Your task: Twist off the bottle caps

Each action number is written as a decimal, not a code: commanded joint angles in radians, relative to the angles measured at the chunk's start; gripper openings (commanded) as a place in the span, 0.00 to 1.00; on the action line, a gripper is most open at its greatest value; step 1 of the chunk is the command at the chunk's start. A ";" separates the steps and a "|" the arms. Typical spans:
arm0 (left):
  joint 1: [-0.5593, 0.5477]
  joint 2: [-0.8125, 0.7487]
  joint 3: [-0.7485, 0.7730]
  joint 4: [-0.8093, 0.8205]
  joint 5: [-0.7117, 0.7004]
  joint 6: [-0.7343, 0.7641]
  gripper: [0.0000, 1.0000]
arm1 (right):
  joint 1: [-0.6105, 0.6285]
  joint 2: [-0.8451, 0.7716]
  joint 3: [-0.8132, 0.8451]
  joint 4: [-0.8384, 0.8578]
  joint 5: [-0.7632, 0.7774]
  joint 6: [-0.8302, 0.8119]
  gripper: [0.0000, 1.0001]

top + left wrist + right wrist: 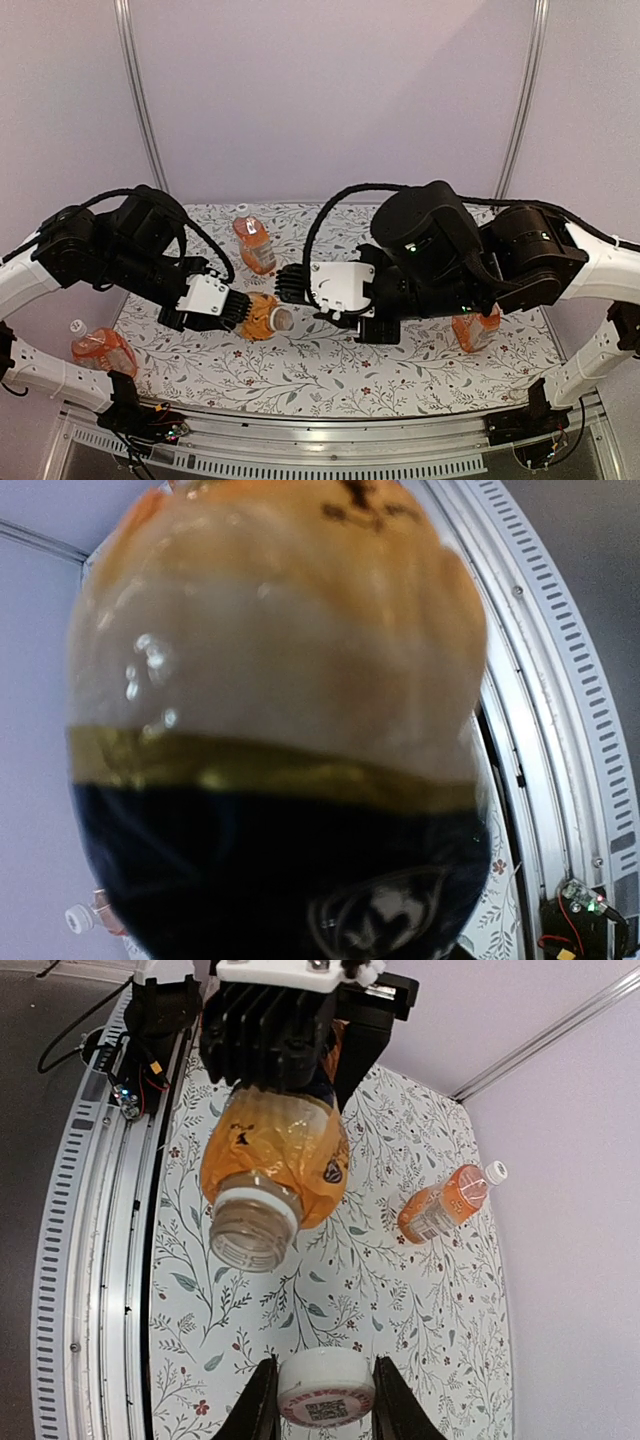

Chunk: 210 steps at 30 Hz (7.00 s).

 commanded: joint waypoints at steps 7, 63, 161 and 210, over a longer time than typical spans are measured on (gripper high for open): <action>0.070 -0.054 -0.103 0.302 -0.233 -0.155 0.23 | -0.258 -0.012 -0.108 0.041 0.087 0.251 0.00; 0.254 -0.123 0.027 0.291 0.301 -0.432 0.30 | -0.331 0.120 0.045 0.837 -0.659 0.662 0.74; 0.487 -0.429 -0.592 0.619 -0.031 -0.728 1.00 | -0.857 0.501 0.164 0.331 -0.184 0.563 0.99; 0.492 -0.433 -0.611 0.626 0.009 -0.737 1.00 | -0.857 -0.213 -0.332 -0.504 0.235 0.903 0.99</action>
